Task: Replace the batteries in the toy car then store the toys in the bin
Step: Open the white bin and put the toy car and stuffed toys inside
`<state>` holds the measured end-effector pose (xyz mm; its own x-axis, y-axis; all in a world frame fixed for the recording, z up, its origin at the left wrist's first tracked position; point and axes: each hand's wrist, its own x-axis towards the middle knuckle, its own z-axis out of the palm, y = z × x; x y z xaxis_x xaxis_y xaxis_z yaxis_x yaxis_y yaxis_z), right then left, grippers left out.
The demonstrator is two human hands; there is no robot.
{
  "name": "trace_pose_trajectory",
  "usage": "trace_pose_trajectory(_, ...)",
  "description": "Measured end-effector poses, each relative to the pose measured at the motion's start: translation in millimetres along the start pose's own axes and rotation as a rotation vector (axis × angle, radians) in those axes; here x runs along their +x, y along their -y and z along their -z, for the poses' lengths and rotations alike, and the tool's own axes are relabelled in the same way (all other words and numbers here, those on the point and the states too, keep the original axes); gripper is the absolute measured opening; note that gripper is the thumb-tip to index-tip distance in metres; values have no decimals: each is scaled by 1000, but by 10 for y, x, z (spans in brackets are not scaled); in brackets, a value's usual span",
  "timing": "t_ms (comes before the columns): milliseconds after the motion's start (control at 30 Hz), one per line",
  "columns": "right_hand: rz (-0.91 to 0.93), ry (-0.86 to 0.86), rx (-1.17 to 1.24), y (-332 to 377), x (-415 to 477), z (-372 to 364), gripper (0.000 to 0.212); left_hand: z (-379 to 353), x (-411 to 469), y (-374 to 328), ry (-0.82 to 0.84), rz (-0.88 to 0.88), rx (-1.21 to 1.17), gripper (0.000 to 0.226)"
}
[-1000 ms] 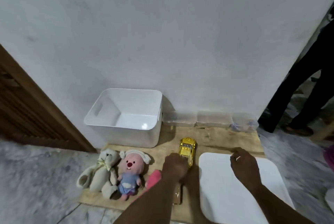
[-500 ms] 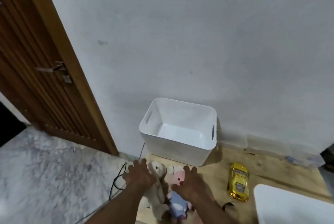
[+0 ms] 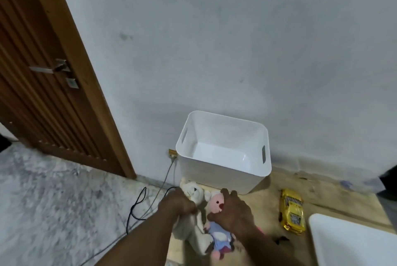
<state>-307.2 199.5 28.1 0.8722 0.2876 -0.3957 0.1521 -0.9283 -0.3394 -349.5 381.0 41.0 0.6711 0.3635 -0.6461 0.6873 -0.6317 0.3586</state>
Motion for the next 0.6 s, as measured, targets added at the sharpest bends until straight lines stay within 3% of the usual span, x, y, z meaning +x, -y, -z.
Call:
trace_pose_trajectory(300, 283, -119, -21, 1162, -285, 1085, 68, 1661, -514, 43, -88, 57, -213, 78)
trace_pose_trajectory(600, 261, -371, -22, 1462, 122, 2049, 82, 2106, -550, -553, -305, -104, -523, 58)
